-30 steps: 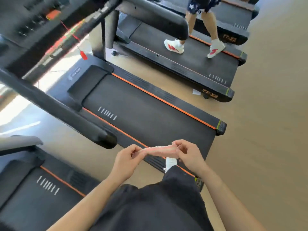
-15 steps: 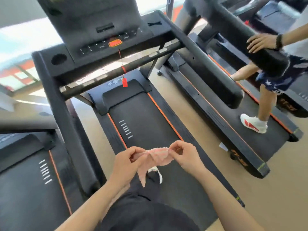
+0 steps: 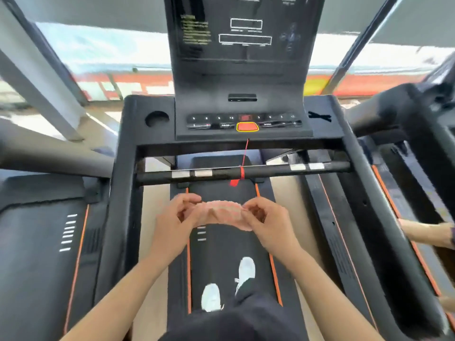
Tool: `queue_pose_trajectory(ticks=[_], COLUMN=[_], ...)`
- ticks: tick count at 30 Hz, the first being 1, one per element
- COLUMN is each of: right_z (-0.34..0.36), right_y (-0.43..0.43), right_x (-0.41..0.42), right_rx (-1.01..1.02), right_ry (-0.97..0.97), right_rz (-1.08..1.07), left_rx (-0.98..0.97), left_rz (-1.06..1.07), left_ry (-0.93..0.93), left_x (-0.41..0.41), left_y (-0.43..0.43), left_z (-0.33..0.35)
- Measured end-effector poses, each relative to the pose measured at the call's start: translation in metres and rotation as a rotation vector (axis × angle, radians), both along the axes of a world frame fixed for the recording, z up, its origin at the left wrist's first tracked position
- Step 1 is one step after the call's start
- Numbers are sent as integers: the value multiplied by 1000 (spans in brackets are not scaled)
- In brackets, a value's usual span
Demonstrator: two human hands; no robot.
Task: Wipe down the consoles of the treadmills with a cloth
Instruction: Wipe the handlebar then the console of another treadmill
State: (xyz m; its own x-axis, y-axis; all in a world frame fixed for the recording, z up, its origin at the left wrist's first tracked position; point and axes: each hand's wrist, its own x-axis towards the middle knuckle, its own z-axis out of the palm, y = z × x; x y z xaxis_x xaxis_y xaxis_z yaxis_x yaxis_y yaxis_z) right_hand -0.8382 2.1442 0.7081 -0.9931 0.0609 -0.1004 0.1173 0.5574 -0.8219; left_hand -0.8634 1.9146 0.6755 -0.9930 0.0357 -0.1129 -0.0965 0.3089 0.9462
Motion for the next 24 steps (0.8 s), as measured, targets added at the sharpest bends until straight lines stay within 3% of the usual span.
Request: queue_pose_trajectory(ticks=[5, 12, 24], right_z=[19, 38, 100], right_y=[-12, -20, -44], right_x=[-107, -251, -430], right_rx=[-64, -186, -137], right_ry=[107, 209, 516], right_rz=[111, 127, 181], left_rx=[68, -50, -87], left_rz=[196, 407, 514], left_ry=[51, 121, 223], left_x=[-75, -185, -333], left_y=[-1, 2, -12], left_z=[12, 30, 67])
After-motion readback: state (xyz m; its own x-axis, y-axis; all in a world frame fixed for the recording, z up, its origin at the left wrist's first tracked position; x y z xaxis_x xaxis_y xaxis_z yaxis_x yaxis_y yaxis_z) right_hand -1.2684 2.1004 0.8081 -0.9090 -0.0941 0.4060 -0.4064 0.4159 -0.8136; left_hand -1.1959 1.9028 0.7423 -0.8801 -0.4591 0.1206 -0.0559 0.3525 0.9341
